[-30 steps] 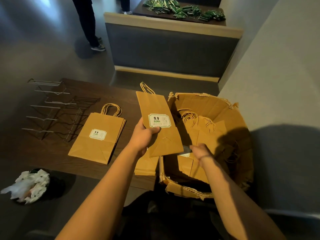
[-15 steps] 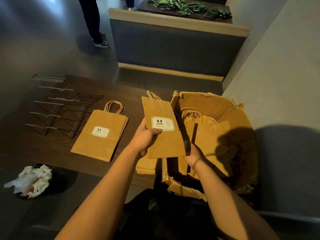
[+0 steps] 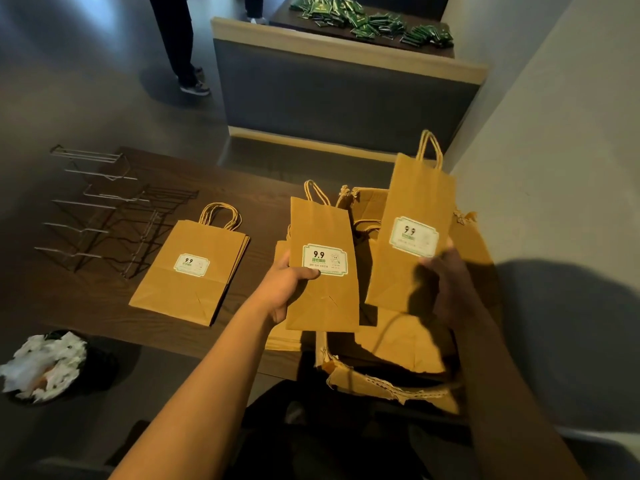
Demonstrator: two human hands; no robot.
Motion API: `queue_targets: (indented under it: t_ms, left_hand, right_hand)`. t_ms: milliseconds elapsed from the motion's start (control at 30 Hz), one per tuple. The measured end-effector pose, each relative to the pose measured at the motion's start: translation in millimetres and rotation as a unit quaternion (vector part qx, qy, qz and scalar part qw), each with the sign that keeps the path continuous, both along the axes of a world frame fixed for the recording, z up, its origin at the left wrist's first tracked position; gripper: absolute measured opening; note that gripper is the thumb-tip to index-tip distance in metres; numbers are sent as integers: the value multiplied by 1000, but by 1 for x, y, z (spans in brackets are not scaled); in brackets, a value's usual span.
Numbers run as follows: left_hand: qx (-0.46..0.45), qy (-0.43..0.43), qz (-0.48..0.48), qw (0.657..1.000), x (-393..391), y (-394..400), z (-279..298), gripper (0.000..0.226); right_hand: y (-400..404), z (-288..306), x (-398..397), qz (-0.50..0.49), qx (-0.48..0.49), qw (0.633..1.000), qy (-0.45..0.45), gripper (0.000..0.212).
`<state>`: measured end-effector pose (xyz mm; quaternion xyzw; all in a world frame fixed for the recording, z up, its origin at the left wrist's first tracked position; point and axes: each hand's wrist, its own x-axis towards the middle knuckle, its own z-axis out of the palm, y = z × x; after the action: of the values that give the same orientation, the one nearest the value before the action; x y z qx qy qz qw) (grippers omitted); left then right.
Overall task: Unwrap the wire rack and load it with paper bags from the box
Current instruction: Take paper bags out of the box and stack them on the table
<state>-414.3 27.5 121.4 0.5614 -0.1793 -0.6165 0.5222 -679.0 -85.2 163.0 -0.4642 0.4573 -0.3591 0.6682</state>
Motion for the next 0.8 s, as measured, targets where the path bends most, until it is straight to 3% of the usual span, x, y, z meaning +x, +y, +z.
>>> queue_targets:
  t_ms: [133,233,400,500,600,700,800]
  left_hand:
    - [5,56,13,998,-16,-1,7,36]
    - [4,23,-26,999,-19,0,5,42]
    - [10,13,6,1000,-9,2,0,40]
    - [20,38,51,998,0,3,0,41]
    - [27,46,73,996,8,6,1,39]
    - [29,45,79,995,12,9,1,38]
    - [36,45,82,995,13,12,-1,38]
  right_hand:
    - [20,-9,42,120,2,984,130,56]
    - [43,-31,72,160,-15,959,234,69]
    - [46,-45,73,171,-25,947,270,60]
    - [23,-64,58,94,21,953,288,55]
    - [-5,-100,27,67,-31,880,470,74]
    - [-15,-135,7,112,-8,825,554,103]
    - [-3,-151,6,204,-13,716,667,122]
